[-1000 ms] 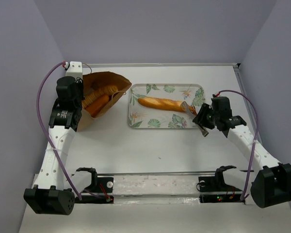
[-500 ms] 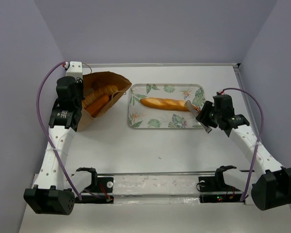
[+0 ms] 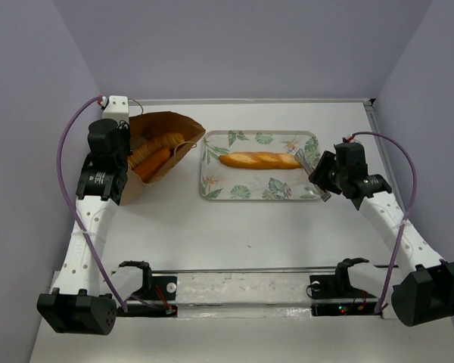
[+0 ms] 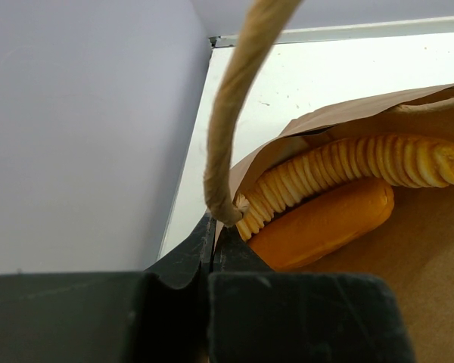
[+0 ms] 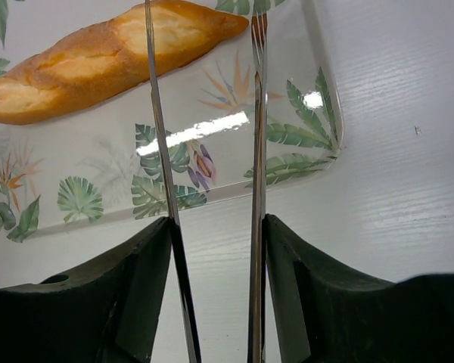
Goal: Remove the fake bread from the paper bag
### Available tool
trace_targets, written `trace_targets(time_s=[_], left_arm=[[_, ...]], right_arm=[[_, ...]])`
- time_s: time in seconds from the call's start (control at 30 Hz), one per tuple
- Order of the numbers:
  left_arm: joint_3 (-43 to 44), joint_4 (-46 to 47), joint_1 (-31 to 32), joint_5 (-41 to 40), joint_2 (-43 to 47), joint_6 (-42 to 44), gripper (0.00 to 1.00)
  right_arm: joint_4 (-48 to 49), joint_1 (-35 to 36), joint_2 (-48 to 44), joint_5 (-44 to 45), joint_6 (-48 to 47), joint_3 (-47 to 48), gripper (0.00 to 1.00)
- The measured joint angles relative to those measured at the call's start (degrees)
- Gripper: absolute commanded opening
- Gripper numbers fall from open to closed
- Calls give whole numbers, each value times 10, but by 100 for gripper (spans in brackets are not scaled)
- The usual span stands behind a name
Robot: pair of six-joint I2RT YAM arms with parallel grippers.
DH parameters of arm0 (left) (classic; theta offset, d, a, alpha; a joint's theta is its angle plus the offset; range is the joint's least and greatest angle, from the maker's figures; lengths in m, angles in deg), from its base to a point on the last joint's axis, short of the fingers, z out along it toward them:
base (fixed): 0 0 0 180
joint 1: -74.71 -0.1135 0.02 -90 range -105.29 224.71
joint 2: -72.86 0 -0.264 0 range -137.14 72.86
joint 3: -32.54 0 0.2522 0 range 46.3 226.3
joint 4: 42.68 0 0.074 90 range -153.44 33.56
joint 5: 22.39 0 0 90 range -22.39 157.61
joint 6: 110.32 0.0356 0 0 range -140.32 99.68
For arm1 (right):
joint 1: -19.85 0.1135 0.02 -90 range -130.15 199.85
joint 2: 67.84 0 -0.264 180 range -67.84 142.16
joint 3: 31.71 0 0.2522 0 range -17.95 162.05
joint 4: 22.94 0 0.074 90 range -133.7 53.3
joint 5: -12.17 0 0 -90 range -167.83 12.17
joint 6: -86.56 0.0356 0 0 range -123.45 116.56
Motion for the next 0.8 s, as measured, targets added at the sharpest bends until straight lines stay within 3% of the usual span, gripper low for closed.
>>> trace_targets(time_s=[0.17, 0.5, 0.57, 0.8], left_arm=[[-2, 0, 0, 8, 2, 0, 0], [-63, 14, 0, 80, 56, 31, 0], [-80, 29, 0, 96, 66, 40, 0], [-130, 56, 10, 129, 113, 71, 0]], right_arm=[[0, 0, 12, -34, -9, 14, 56], [31, 9, 59, -200, -38, 170, 50], [38, 30, 73, -228, -43, 210, 50], [53, 224, 138, -261, -77, 330, 51]])
